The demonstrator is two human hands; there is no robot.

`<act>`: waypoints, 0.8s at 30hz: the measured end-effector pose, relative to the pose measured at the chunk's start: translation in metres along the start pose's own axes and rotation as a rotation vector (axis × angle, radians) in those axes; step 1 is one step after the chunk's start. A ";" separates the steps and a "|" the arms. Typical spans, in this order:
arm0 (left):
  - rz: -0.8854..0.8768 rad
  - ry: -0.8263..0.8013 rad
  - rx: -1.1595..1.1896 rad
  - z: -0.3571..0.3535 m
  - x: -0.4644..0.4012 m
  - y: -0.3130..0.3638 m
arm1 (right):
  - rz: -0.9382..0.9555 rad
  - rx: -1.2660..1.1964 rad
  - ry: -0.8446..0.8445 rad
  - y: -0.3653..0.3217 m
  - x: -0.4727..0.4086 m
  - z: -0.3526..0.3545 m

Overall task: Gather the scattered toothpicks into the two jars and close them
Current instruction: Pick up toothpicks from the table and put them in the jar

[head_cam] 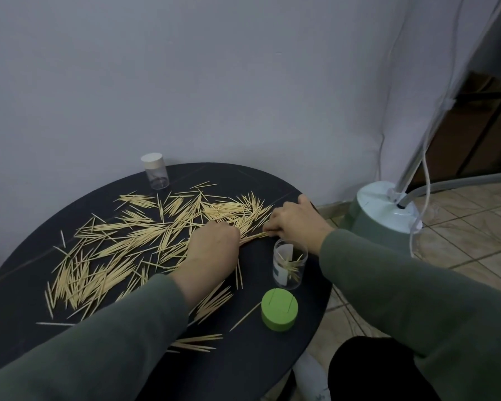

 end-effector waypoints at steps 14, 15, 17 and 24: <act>0.062 0.005 0.129 0.003 -0.002 -0.011 | -0.082 -0.219 0.102 0.013 0.018 0.010; 0.075 0.000 0.159 0.003 -0.003 -0.012 | -0.097 -0.245 0.116 0.016 0.021 0.011; 0.104 -0.001 0.222 0.005 -0.003 -0.015 | -0.133 -0.307 0.159 0.022 0.028 0.013; 0.183 0.015 0.800 0.020 -0.006 -0.023 | -0.288 -0.944 0.353 0.044 0.052 0.022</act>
Point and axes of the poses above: each hand's wrist, its own x-axis away from the middle knuckle, its own z-axis out of the back of the hand, y = z × x, the point moved 10 cm from there along -x, towards the middle knuckle, and after that the axes turned 8 degrees about z, right-handed, at the moved point
